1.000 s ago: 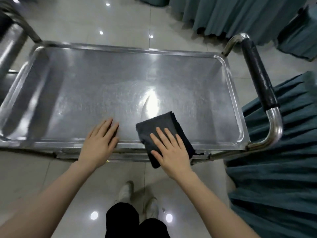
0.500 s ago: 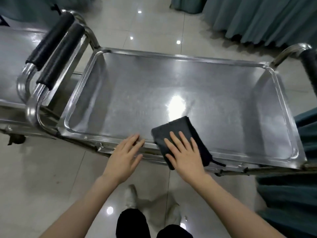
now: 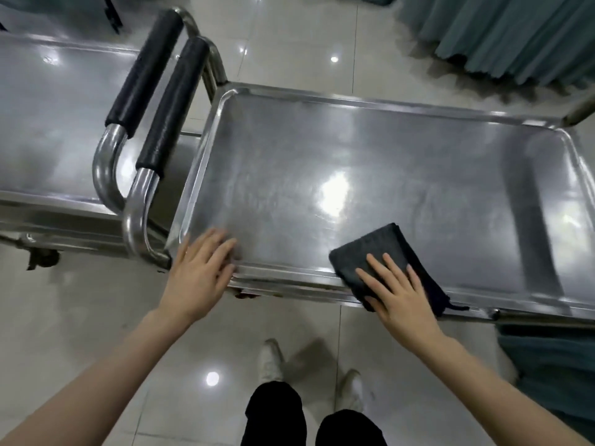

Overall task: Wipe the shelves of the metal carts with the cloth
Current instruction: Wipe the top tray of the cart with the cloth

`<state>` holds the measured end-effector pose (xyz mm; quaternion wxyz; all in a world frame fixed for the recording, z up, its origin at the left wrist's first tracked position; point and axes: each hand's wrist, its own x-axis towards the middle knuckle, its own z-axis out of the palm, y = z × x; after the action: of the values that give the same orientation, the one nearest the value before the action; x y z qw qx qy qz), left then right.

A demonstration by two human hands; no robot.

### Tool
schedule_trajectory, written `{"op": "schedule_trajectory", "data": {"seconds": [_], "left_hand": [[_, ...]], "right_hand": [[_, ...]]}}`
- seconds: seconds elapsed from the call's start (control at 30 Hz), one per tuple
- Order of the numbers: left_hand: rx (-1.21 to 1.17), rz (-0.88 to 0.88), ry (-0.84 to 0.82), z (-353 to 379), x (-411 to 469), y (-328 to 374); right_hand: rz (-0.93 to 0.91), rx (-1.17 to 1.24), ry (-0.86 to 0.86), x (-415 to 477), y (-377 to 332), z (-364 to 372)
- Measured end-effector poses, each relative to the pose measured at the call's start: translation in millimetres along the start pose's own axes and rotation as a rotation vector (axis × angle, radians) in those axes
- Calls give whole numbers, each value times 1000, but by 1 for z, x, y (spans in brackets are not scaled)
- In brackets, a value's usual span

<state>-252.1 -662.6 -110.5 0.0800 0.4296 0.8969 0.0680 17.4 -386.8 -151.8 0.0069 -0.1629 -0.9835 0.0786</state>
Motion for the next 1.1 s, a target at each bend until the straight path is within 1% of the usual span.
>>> {"op": "schedule_trajectory", "data": {"seconds": [0.07,0.17,0.23,0.3,0.4,0.5,0.57,0.63,0.73,0.83,0.9,1.0,1.1], "left_hand": [[-43,-12,-12,0,-4,-6],[-84,-7,6,0,-6,-17],[-152,-48,43,-2,-5,-27],[-247,-69,69,-4,-2,-32],[-317,-72,107,2,-5,-28],[-493,-176,152,9,-10,-24],[-607,-187,217,8,-11,-28],[-675,-156,234,5,-10,-32],[-701,-100,253,5,-10,-36],[-733,-133,272,9,-9,-38],[-713,-143,290,13,-9,-38],[-716,-126,316,19,-11,-35],[-746,-121,338,22,-9,-37]], "right_hand": [[-108,1,31,35,-54,12],[-205,32,84,92,-136,28],[-233,67,44,110,-166,31],[-237,77,13,108,-162,29],[-215,58,-21,84,-123,18],[-155,11,-56,61,-94,14],[-126,-11,-40,63,-107,17],[-152,-16,-33,86,-141,23],[-279,10,-54,135,-206,32],[-297,68,-148,161,-234,37],[-280,38,-160,154,-224,33],[-229,-51,-114,125,-184,24],[-173,-53,-96,106,-162,20]]}}
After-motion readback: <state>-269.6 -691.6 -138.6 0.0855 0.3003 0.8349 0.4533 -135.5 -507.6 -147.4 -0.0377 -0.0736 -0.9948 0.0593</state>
